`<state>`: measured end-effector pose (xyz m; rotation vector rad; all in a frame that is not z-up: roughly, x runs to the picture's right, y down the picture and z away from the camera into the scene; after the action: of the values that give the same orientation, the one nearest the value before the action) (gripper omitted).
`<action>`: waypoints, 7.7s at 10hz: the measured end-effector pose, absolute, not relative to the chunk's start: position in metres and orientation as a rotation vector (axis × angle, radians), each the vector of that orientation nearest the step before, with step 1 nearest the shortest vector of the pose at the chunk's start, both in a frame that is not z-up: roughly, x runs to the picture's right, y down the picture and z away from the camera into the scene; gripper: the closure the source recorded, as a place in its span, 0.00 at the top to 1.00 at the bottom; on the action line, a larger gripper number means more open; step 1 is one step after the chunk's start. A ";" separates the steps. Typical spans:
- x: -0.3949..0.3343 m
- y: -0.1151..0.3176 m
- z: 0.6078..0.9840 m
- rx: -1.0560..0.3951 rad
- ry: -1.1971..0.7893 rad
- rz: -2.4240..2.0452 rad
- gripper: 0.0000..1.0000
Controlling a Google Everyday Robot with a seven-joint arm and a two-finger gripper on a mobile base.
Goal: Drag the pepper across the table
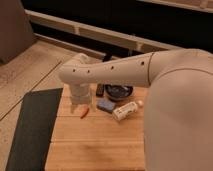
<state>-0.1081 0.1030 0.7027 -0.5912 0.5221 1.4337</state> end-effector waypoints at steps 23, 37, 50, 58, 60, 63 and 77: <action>-0.100 0.018 0.818 -0.403 0.280 1.461 0.65; -0.148 0.090 0.932 -0.655 0.558 1.284 0.65; -0.135 0.084 0.900 -0.659 0.557 1.160 0.65; -0.130 0.104 0.917 -0.717 0.667 1.104 0.65; -0.129 0.111 0.920 -0.736 0.699 1.086 0.65; -0.125 0.115 0.927 -0.752 0.743 1.077 0.65; -0.180 0.012 0.903 -0.575 0.483 1.088 0.00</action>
<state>-0.1797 0.0117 0.9026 -0.5746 0.4831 1.0876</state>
